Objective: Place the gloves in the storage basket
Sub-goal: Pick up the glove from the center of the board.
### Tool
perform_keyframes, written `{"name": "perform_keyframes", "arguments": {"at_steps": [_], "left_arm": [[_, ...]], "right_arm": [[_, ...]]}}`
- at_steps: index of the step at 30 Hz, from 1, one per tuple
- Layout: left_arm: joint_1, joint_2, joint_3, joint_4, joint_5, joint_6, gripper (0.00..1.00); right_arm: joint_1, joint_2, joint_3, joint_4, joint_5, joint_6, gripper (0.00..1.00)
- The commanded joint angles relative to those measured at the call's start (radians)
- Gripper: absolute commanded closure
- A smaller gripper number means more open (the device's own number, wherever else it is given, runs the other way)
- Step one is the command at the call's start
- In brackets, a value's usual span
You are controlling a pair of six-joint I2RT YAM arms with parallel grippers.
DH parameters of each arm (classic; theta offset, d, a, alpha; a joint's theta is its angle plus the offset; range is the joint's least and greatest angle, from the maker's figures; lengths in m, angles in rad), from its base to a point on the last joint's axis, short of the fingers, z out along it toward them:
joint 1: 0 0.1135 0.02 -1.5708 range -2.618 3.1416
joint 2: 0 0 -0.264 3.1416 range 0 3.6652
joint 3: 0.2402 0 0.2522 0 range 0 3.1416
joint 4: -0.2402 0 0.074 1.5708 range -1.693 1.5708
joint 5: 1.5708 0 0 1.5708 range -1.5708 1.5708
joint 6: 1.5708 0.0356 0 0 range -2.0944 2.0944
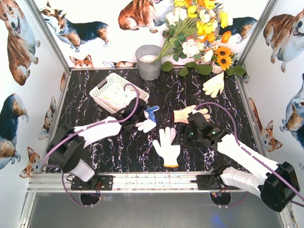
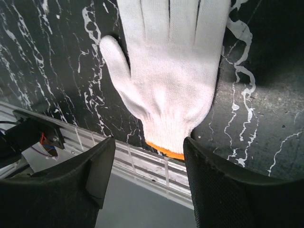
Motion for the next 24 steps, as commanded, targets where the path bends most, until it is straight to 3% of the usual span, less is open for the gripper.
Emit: {"name": "perform_keyframes", "arguments": {"at_steps": [1, 7, 12, 15, 20, 24], "left_arm": [[-0.007, -0.115, -0.037, -0.072, 0.089, 0.155, 1.00], [-0.008, -0.370, -0.044, -0.196, 0.060, 0.273, 1.00], [0.002, -0.466, 0.101, -0.388, 0.147, 0.398, 1.00], [0.002, -0.498, 0.174, -0.454, 0.286, 0.483, 1.00], [0.017, -0.498, 0.286, -0.570, 0.348, 0.470, 1.00], [0.018, -0.484, 0.332, -0.563, 0.460, 0.438, 1.00]], "right_arm": [[-0.011, -0.021, 0.069, 0.073, -0.022, 0.008, 0.38], [-0.059, 0.005, 0.105, 0.221, -0.235, -0.015, 0.37], [-0.057, 0.017, 0.181, 0.261, -0.338, -0.112, 0.29], [-0.055, 0.007, 0.246, 0.232, -0.354, -0.183, 0.28], [-0.034, -0.014, 0.312, 0.251, -0.379, -0.233, 0.26], [0.029, -0.011, 0.380, 0.203, -0.278, -0.323, 0.24]]}}
